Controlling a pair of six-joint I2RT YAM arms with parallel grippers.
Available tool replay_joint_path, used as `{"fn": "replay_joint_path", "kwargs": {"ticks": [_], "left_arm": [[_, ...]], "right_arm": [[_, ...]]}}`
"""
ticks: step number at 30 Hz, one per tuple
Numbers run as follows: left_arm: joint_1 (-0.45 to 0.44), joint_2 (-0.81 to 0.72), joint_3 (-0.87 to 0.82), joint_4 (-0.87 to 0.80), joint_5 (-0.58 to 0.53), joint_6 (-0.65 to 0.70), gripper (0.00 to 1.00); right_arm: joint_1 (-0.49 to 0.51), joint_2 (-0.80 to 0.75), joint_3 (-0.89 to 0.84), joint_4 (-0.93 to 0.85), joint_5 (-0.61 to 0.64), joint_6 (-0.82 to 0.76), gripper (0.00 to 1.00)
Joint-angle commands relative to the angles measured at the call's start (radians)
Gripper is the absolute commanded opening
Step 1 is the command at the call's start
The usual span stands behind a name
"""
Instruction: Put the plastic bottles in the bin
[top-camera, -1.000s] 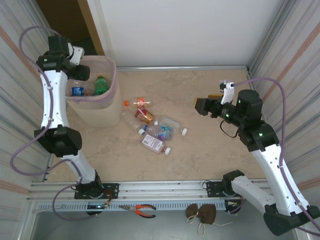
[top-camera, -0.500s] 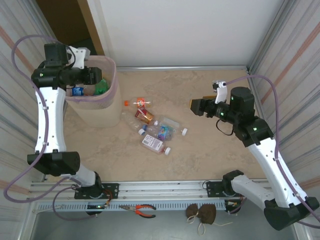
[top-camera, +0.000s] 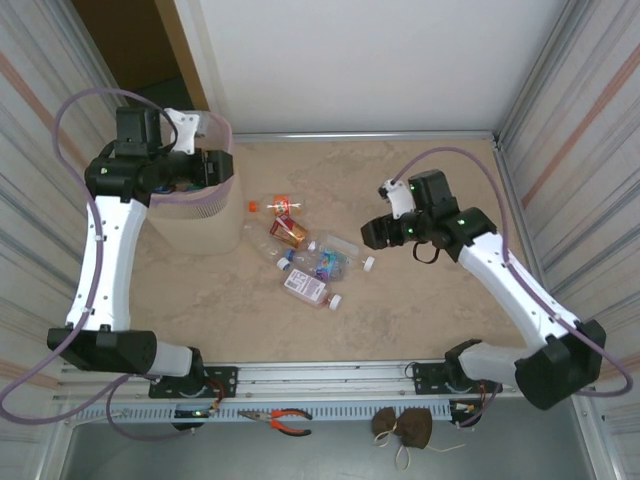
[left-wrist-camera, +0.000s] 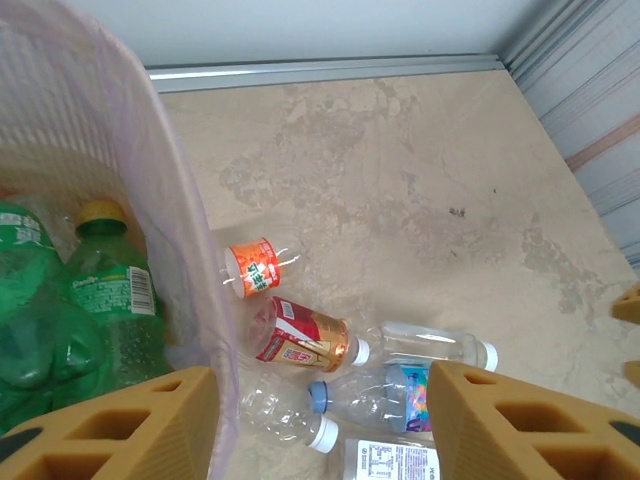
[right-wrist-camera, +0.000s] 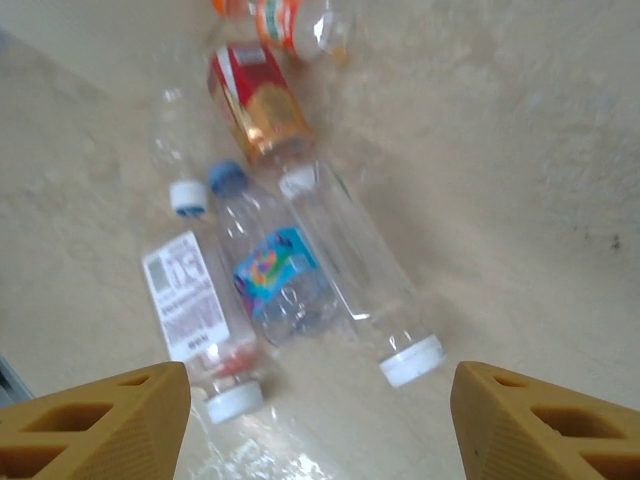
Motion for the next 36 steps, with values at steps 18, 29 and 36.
{"fn": "replay_joint_path", "kwargs": {"ticks": [18, 29, 36], "left_arm": [[-0.007, -0.085, -0.137, 0.094, 0.064, -0.022, 0.58], [-0.007, -0.097, -0.170, 0.135, 0.089, -0.047, 0.58], [-0.008, -0.102, -0.188, 0.171, 0.114, -0.076, 0.58]], "right_arm": [[0.074, 0.431, -0.048, 0.041, 0.162, -0.552, 0.67], [0.074, 0.526, -0.017, 0.067, 0.134, -0.571, 0.48], [0.065, 0.517, -0.019, 0.067, 0.142, -0.557, 0.34]]}}
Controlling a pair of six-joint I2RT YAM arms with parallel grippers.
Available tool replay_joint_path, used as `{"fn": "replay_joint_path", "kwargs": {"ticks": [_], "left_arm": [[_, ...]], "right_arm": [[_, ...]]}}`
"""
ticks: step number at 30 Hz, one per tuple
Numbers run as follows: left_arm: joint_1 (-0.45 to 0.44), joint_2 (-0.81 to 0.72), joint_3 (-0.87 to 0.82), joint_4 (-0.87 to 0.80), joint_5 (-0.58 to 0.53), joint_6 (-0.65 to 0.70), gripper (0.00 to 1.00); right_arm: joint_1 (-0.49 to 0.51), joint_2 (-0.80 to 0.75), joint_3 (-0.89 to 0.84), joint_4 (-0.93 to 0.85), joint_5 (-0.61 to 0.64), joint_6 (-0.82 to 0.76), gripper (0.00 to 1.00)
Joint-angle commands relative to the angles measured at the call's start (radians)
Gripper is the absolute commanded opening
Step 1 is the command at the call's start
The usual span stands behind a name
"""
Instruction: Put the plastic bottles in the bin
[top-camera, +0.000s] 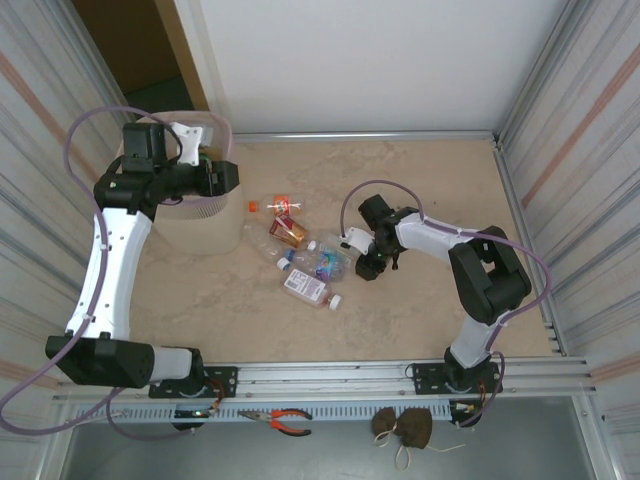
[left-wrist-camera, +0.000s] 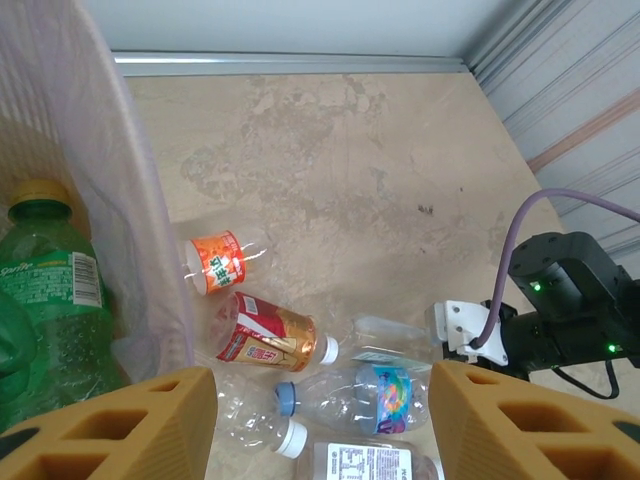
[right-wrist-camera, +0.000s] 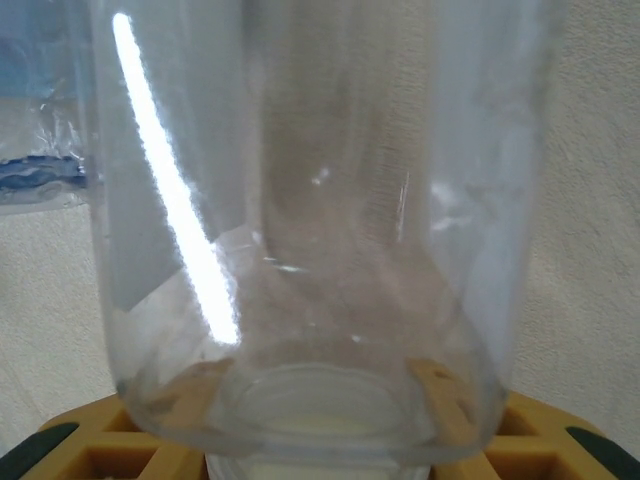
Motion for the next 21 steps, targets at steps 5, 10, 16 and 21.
{"fn": "replay_joint_path", "kwargs": {"ticks": [5, 10, 16, 21], "left_arm": [[-0.013, -0.046, -0.047, 0.094, 0.071, -0.073, 0.58], [-0.078, -0.059, -0.065, 0.146, 0.040, -0.103, 0.58], [-0.186, -0.064, -0.086, 0.236, -0.011, -0.176, 0.64], [-0.278, -0.049, -0.092, 0.300, -0.096, -0.252, 0.72]], "right_arm": [[-0.032, -0.063, 0.000, 0.004, -0.011, 0.038, 0.32], [-0.060, -0.165, -0.028, 0.028, -0.028, 0.093, 0.31], [-0.069, -0.306, -0.048, 0.060, -0.040, 0.155, 0.31], [-0.058, -0.423, -0.063, 0.122, -0.057, 0.235, 0.29]]}}
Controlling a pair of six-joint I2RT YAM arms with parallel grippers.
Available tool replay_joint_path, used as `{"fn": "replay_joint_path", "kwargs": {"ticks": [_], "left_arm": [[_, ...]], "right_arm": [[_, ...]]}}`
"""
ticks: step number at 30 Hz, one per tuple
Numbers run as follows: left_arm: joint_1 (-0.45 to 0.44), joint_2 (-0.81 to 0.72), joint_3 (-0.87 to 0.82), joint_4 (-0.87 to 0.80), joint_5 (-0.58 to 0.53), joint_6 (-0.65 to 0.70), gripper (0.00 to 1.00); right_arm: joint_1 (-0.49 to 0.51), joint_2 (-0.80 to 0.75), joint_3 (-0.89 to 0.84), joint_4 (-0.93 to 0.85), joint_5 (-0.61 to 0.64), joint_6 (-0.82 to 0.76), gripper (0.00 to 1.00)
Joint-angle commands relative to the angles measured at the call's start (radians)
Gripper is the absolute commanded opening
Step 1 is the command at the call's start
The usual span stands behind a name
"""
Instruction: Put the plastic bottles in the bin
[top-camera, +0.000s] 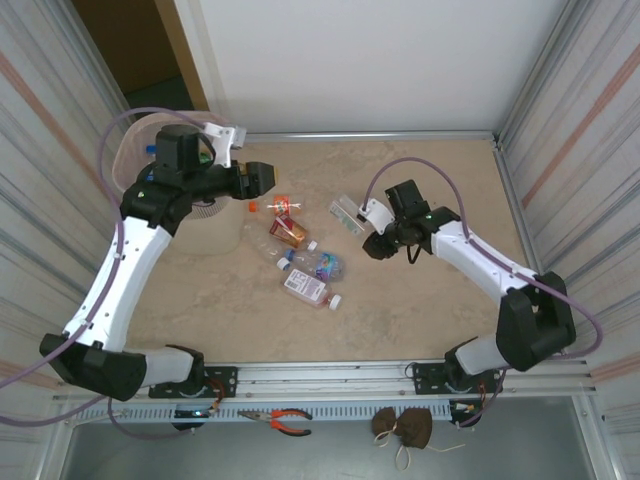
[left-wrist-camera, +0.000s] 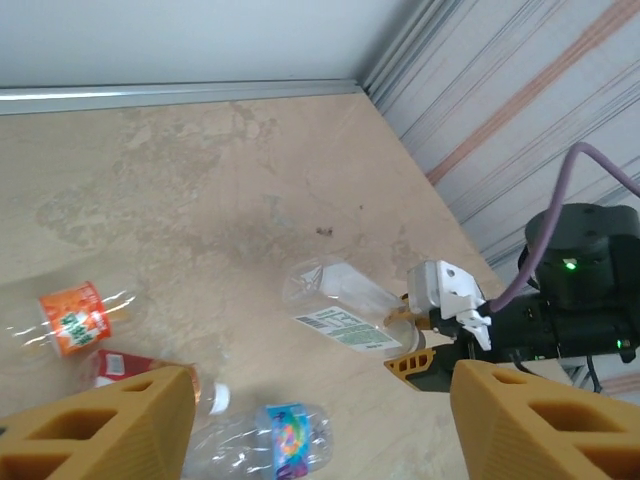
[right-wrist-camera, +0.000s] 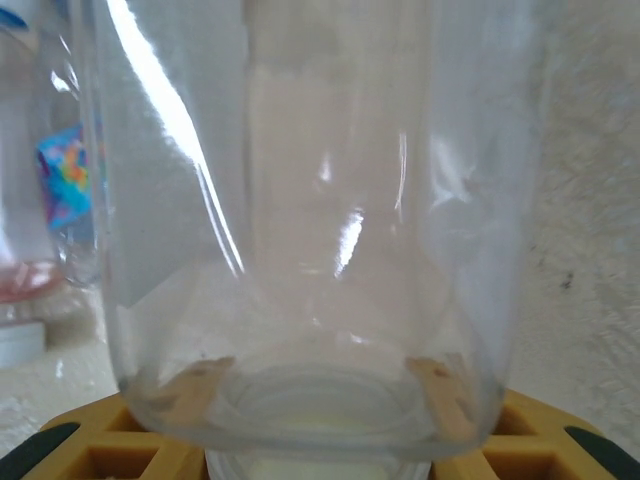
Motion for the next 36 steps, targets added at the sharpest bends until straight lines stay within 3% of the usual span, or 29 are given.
{"fn": "replay_joint_path", "kwargs": {"ticks": [1, 4, 12, 19, 32, 36], "left_arm": [[-0.050, -0.007, -0.015, 0.090, -0.063, -0.077, 0.73], [-0.092, 0.006, -0.019, 0.124, -0.092, -0.123, 0.80], [-0.168, 0.044, -0.088, 0.299, -0.130, -0.300, 0.86], [-0.262, 0.084, -0.079, 0.337, -0.245, -0.335, 0.99], [-0.354, 0.171, -0.088, 0.435, -0.334, -0.398, 0.99], [-0.380, 0.182, -0.097, 0.474, -0.327, -0.402, 0.93]], "right_arm": [[0.008, -0.087, -0.020, 0.070, -0.039, 0.090, 0.29], [0.029, -0.137, -0.028, 0.119, -0.049, 0.125, 0.30], [0.066, -0.202, -0.022, 0.217, -0.071, 0.231, 0.30], [0.083, -0.215, -0.017, 0.276, -0.093, 0.307, 0.30], [0.121, -0.213, 0.014, 0.283, -0.109, 0.332, 0.31], [0.123, -0.212, 0.020, 0.294, -0.103, 0.352, 0.31]]}}
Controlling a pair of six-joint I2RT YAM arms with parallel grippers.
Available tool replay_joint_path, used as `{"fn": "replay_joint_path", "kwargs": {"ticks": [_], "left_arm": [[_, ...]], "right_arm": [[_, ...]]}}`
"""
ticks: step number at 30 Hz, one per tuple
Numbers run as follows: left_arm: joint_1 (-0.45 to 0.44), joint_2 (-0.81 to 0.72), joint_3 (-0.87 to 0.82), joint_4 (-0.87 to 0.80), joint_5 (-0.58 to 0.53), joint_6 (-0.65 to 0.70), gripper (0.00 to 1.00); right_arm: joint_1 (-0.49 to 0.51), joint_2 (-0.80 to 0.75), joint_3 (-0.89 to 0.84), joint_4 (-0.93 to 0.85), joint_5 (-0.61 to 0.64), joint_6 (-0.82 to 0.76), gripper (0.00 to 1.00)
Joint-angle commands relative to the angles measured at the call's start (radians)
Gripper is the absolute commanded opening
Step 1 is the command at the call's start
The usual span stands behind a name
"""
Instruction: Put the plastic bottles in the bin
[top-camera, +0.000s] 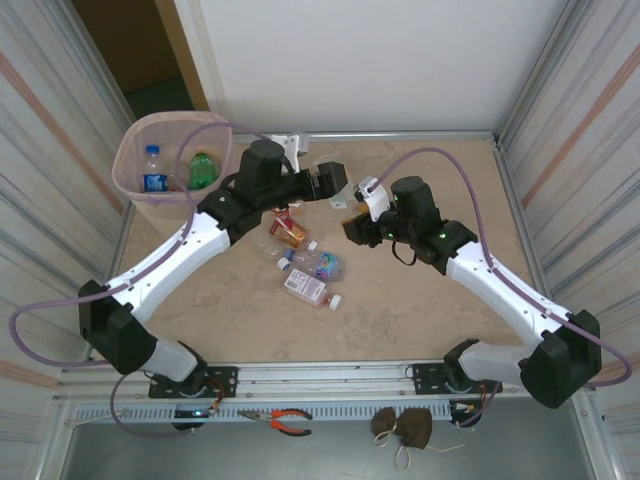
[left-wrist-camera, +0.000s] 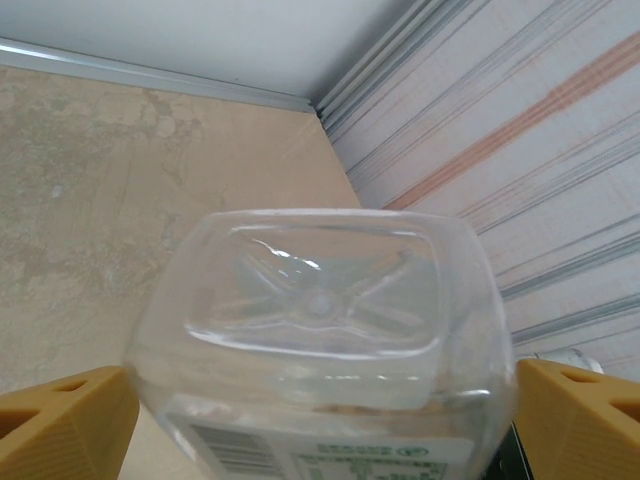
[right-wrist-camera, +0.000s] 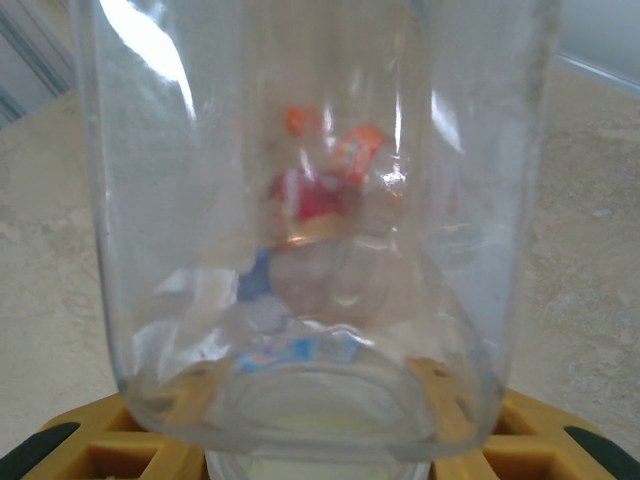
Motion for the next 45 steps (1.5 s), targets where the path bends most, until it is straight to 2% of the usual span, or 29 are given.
{"fn": "replay_joint_path", "kwargs": {"ticks": [1, 5, 12, 23, 30, 33, 34, 40, 45], "left_arm": [[-0.028, 0.005, -0.012, 0.069, -0.024, -0.014, 0.91], [-0.039, 0.004, -0.027, 0.089, -0.023, -0.024, 0.82], [-0.051, 0.005, -0.042, 0.107, -0.009, -0.015, 0.83], [-0.060, 0.000, -0.052, 0.119, -0.011, -0.002, 0.72], [-0.060, -0.027, -0.026, 0.084, -0.056, 0.024, 0.67], [-0.060, -0.037, -0.010, 0.060, -0.074, 0.035, 0.66], [-0.060, -0.041, -0.003, 0.052, -0.081, 0.042, 0.66], [-0.028, -0.074, 0.043, -0.014, -0.105, 0.063, 0.65], [0.044, -0.114, 0.106, -0.115, -0.119, 0.079, 0.64]], "right_arm": [[0.009, -0.022, 0.039, 0.037, -0.010, 0.044, 0.31], [0.009, -0.021, 0.043, 0.050, -0.003, 0.071, 0.31], [0.009, -0.028, 0.045, 0.063, -0.008, 0.093, 0.31], [0.009, -0.042, 0.050, 0.062, -0.016, 0.112, 0.32], [0.014, -0.062, 0.057, 0.042, 0.003, 0.113, 0.47], [0.016, -0.072, 0.068, 0.022, 0.011, 0.112, 0.69], [0.019, -0.078, 0.075, 0.012, 0.014, 0.112, 0.72], [0.026, -0.158, 0.089, -0.033, 0.054, 0.112, 0.78], [0.027, -0.221, 0.093, -0.075, 0.092, 0.111, 0.80]]}}
